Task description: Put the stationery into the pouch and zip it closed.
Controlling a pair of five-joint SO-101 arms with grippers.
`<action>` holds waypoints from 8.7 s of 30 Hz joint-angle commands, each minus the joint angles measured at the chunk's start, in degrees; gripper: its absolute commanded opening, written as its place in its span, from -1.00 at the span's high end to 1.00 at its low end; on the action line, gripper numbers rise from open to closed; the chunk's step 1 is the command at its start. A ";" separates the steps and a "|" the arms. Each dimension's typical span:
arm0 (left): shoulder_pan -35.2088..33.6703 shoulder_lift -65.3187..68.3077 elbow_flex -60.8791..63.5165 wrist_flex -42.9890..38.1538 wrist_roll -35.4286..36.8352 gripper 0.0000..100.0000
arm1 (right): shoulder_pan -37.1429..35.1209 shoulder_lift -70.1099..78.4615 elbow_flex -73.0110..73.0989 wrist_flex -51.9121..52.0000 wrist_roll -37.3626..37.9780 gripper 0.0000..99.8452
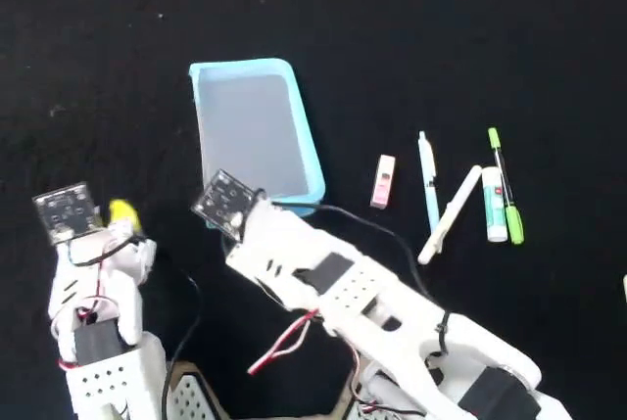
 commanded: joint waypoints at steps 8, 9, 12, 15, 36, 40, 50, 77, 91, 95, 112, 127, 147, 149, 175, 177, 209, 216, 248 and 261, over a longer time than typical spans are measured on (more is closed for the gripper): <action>16.66 -0.09 -1.01 5.54 0.44 0.68 | 2.64 -2.68 1.27 -7.03 0.35 0.98; 17.45 -0.09 -1.45 5.71 0.44 0.68 | 2.64 -2.68 1.27 -7.03 0.35 0.98; 18.59 -0.09 -1.63 5.36 0.44 0.68 | 2.64 -2.68 1.27 -7.03 0.35 0.98; 20.88 -0.09 -1.10 5.27 0.44 0.68 | 2.64 -2.68 1.27 -6.86 0.35 0.98; 23.60 0.09 1.54 3.16 -5.54 0.67 | 2.20 -2.77 -2.15 -0.53 -6.07 0.98; 23.60 0.18 1.54 3.34 -5.54 0.67 | 0.62 -2.77 -5.76 6.68 -5.71 0.98; 23.52 0.00 0.75 6.24 -5.54 0.67 | -2.29 -11.47 -3.47 9.05 -5.63 0.98; 22.90 -0.18 -10.59 18.02 -5.19 0.67 | -2.29 -21.76 5.14 1.76 -5.71 0.98; 24.84 -0.18 -8.31 11.43 -3.43 0.67 | -2.29 -21.76 5.14 1.76 -5.71 0.98; 26.51 -0.09 -5.14 7.12 -2.81 0.67 | -2.29 -21.76 5.23 1.76 -5.71 0.98; 25.10 -0.09 -13.32 17.67 -6.24 0.67 | -2.29 -21.76 5.32 1.76 -5.71 0.98; 26.59 -0.18 -5.93 9.05 -7.56 0.67 | -2.29 -21.85 5.32 1.85 -5.71 0.98; 17.01 -0.18 -4.00 1.85 -2.29 0.68 | 1.32 -22.11 5.05 3.96 -5.63 0.98; 17.01 -0.18 -4.00 1.76 -2.29 0.68 | 1.76 -22.02 5.05 3.96 -5.63 0.98; 28.26 -0.18 -15.96 20.84 -2.73 0.56 | 1.76 -21.85 5.76 3.60 -1.76 0.98; 28.70 -0.18 -15.08 20.22 -2.73 0.56 | 1.76 -21.85 5.76 3.60 -1.76 0.98; 23.78 -0.09 -4.62 4.13 -4.40 0.94 | 1.85 -21.85 6.02 3.96 -1.58 0.98; 21.85 -0.09 -5.85 6.33 -3.96 0.84 | 3.25 -21.85 6.02 3.96 -1.58 0.98; 29.05 -0.09 1.45 -3.25 -3.87 0.71 | 3.25 -21.85 6.11 3.96 -1.58 0.98; 27.56 -0.18 0.92 -4.40 -3.96 0.94 | 3.69 -21.85 6.20 3.96 -1.58 0.98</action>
